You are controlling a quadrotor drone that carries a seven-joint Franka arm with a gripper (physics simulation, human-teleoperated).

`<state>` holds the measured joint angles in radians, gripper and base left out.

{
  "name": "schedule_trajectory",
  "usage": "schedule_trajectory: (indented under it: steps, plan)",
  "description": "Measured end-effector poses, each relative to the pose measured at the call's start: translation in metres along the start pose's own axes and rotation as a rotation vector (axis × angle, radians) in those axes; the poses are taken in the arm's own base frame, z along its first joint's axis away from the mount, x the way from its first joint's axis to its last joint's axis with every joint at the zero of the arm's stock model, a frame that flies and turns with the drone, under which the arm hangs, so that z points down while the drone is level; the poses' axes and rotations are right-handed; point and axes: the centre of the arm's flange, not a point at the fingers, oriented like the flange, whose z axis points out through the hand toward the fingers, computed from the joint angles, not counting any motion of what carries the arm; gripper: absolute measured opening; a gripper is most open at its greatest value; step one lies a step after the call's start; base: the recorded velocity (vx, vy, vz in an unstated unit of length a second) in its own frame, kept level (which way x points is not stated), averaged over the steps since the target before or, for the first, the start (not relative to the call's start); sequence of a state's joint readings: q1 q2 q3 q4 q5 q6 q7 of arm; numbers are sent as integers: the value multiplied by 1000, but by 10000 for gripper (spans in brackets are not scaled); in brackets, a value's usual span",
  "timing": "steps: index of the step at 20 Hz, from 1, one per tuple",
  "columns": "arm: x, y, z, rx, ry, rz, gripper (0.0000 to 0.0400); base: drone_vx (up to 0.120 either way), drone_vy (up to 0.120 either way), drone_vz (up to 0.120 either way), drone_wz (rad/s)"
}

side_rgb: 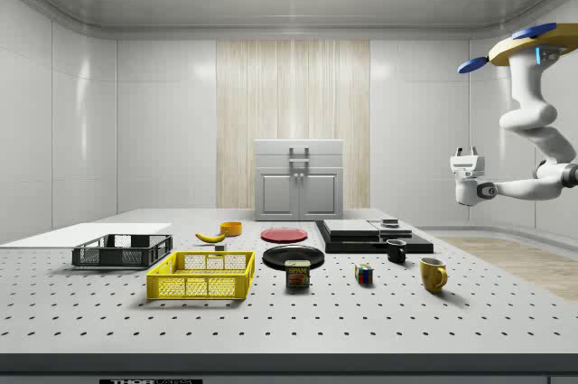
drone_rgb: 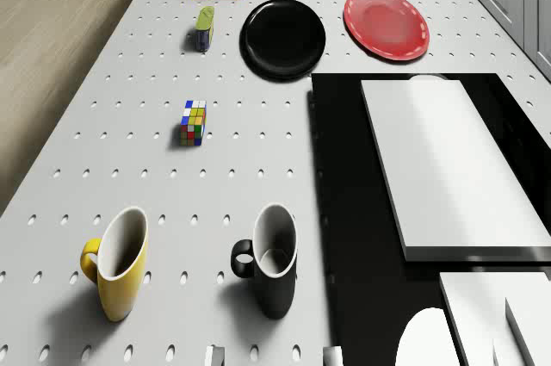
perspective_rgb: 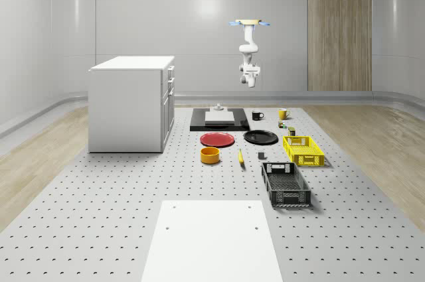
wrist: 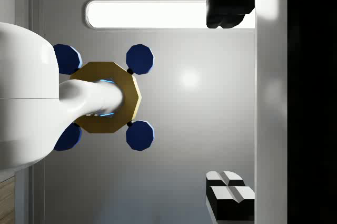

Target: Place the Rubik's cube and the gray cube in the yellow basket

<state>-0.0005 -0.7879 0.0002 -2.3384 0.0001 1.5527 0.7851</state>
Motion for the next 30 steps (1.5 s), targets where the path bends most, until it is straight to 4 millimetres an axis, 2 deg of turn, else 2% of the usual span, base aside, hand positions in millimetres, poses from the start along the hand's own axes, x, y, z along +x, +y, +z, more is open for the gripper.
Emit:
schedule_trajectory:
  steps: [8,13,19,30]
  plan:
    - [-2,2,-56,4,4,0,400,0,0,0,0]
    - [-1,1,-78,7,7,0,400,0,0,0,0]
    - [0,0,-89,10,11,0,400,0,0,0,0]
    - [-1,0,-93,16,17,0,400,0,0,0,0]
